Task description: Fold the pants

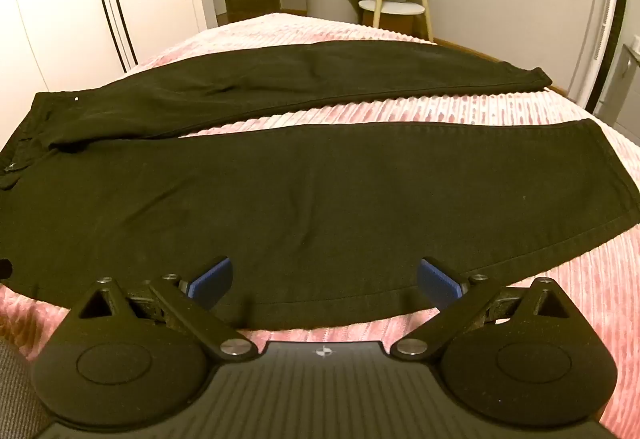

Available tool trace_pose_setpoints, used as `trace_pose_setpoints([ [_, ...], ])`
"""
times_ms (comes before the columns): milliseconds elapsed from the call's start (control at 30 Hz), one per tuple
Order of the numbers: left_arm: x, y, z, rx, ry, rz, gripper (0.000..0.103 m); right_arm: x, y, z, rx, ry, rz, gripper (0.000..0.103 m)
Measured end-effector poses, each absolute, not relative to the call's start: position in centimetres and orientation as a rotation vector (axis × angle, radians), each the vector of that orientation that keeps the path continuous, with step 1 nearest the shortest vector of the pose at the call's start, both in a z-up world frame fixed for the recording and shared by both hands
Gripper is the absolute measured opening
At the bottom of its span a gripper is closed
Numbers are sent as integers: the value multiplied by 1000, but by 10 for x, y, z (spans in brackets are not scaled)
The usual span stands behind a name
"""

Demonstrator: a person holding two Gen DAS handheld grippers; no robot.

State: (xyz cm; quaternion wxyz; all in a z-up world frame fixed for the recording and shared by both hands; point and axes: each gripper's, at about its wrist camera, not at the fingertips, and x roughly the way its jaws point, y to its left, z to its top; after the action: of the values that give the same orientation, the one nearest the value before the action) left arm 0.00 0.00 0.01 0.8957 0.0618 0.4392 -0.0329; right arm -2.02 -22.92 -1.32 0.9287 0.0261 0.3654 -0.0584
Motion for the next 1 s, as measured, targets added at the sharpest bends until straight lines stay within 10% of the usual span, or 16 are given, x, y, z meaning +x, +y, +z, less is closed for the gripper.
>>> trace_pose_setpoints([
  [1000,1,5,-5,88,929,-60,103,-22,-229,-14,45,746,-134,99],
])
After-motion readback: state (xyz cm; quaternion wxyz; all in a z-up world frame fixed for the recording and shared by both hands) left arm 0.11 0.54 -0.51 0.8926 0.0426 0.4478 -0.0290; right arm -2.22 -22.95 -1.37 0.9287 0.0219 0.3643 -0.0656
